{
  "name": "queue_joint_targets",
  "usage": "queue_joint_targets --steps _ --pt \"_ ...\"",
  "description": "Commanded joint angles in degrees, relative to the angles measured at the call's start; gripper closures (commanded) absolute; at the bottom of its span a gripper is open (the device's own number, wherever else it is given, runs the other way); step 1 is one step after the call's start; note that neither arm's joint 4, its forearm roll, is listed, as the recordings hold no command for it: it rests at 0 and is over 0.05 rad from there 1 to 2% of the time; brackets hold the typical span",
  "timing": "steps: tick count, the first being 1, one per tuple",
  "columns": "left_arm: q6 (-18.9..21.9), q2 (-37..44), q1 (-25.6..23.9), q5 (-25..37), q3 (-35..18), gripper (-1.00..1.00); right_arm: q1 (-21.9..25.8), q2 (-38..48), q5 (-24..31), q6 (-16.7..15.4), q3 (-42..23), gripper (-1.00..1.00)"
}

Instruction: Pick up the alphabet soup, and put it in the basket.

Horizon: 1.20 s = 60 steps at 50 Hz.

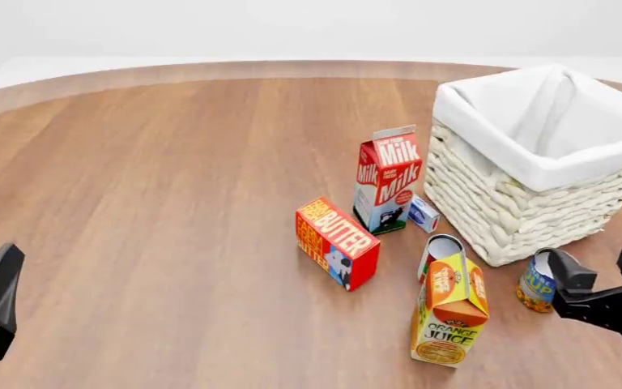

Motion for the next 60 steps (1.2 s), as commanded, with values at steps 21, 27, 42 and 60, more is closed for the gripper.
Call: queue_joint_targets --steps 21,27,42,60 --pt "0.0 0.0 0.0 0.0 0.0 -1.00 -0.4 11.5 -8.1 0.9 0.0 -1.00" --pt "0.0 0.0 0.0 0.0 0.0 -1.00 -0.6 15.1 -10.8 0.9 0.0 -1.00" --pt "0.0 0.0 0.0 0.0 0.0 -1.00 -0.8 23.0 -17.0 1.0 0.0 -1.00" --pt "0.0 0.0 0.0 0.0 0.0 -1.00 -0.8 30.0 -22.2 1.1 0.0 -1.00"
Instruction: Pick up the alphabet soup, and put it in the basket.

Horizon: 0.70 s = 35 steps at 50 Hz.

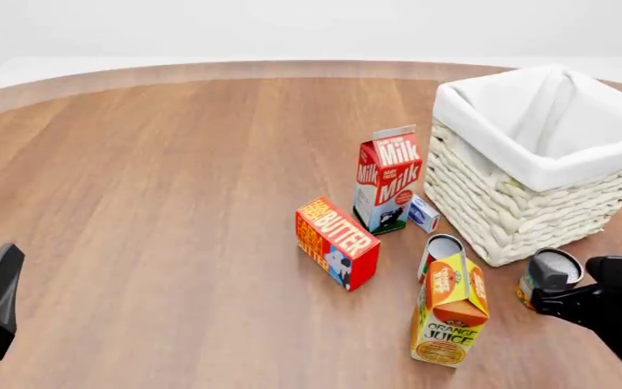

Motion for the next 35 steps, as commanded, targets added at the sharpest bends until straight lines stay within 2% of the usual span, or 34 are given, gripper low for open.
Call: queue_joint_targets --steps 1,3,7,8,11,21,29,35 --pt "0.0 0.0 0.0 0.0 0.0 -1.00 0.0 4.7 -3.5 0.0 0.0 -1.00" --pt "0.0 0.0 0.0 0.0 0.0 -1.00 -0.2 7.4 -5.6 -0.1 0.0 -1.00" --pt "0.0 0.0 0.0 0.0 0.0 -1.00 -0.4 7.7 -5.8 -0.1 0.0 -1.00" --pt "0.0 0.0 0.0 0.0 0.0 -1.00 -0.6 14.4 -10.7 -0.1 0.0 -1.00" --pt "0.0 0.0 0.0 0.0 0.0 -1.00 -0.7 17.0 -13.0 0.0 0.0 -1.00" --pt "0.0 0.0 0.0 0.0 0.0 -1.00 -1.0 17.4 -13.2 -0.1 0.0 -1.00" --pt "0.0 0.0 0.0 0.0 0.0 -1.00 -1.2 22.0 -16.8 -0.1 0.0 -1.00" --pt "0.0 0.0 0.0 0.0 0.0 -1.00 -1.2 22.0 -16.9 -0.1 0.0 -1.00"
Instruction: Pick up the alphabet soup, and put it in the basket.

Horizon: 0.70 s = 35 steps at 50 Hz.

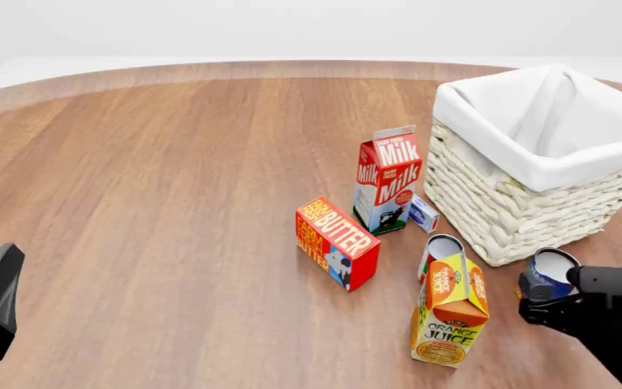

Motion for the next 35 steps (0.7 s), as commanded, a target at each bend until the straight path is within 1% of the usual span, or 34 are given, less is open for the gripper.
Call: queue_joint_targets --steps 1,3,4,8,10,14,15,28,31,35 --pt "0.0 0.0 0.0 0.0 0.0 -1.00 -0.2 3.9 -3.1 0.0 0.0 -1.00" --pt "0.0 0.0 0.0 0.0 0.0 -1.00 -0.2 4.1 -3.3 0.0 0.0 -1.00" --pt "0.0 0.0 0.0 0.0 0.0 -1.00 -0.3 8.1 -6.4 0.1 0.0 -1.00" --pt "0.0 0.0 0.0 0.0 0.0 -1.00 -0.3 8.7 -7.1 0.1 0.0 -1.00" --pt "0.0 0.0 0.0 0.0 0.0 -1.00 -0.2 10.8 -8.6 0.2 0.0 -1.00" --pt "0.0 0.0 0.0 0.0 0.0 -1.00 -0.2 10.8 -8.7 0.2 0.0 -1.00" --pt "0.0 0.0 0.0 0.0 0.0 -1.00 -0.6 13.6 -10.8 0.3 0.0 -1.00" --pt "0.0 0.0 0.0 0.0 0.0 -1.00 -0.7 13.8 -10.8 0.3 0.0 -1.00" --pt "0.0 0.0 0.0 0.0 0.0 -1.00 -0.6 15.4 -11.2 0.6 0.0 -1.00" --pt "0.0 0.0 0.0 0.0 0.0 -1.00 -0.6 15.4 -11.2 0.6 0.0 -1.00"
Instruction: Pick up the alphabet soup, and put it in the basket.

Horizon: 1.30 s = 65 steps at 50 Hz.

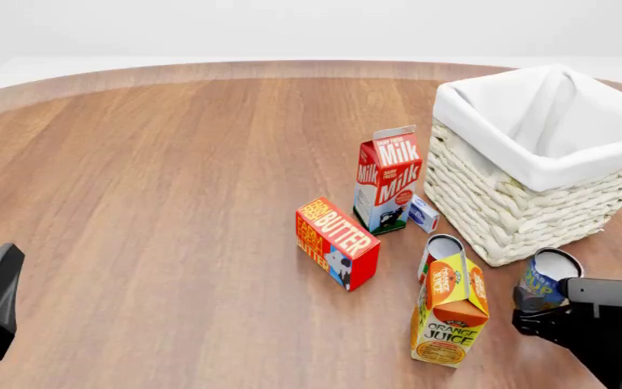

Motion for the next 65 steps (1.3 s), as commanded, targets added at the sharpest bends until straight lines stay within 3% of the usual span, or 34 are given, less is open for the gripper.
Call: queue_joint_targets --steps 1,23,24,28,34,50,52,58,60,65 --pt "0.0 0.0 0.0 0.0 0.0 -1.00 0.2 1.8 -0.9 0.6 0.0 1.00" --pt "0.0 0.0 0.0 0.0 0.0 -1.00 0.4 -4.6 3.4 -0.2 0.0 1.00" --pt "0.0 0.0 0.0 0.0 0.0 -1.00 0.3 -8.6 6.7 -0.4 0.0 1.00" --pt "0.0 0.0 0.0 0.0 0.0 -1.00 0.3 -9.3 7.4 -0.4 0.0 1.00" --pt "0.0 0.0 0.0 0.0 0.0 -1.00 0.3 -19.1 15.8 -0.6 0.0 1.00" --pt "0.0 0.0 0.0 0.0 0.0 -1.00 0.5 -26.1 21.7 -0.9 0.0 1.00" --pt "0.0 0.0 0.0 0.0 0.0 -1.00 0.6 -30.0 25.1 -1.2 0.0 1.00" --pt "0.0 0.0 0.0 0.0 0.0 -1.00 0.6 -30.2 25.3 -1.2 0.0 1.00" --pt "0.0 0.0 0.0 0.0 0.0 -1.00 0.4 -37.8 31.8 -1.7 0.0 1.00" --pt "0.0 0.0 0.0 0.0 0.0 -1.00 0.4 -38.6 32.6 -1.7 0.0 1.00"
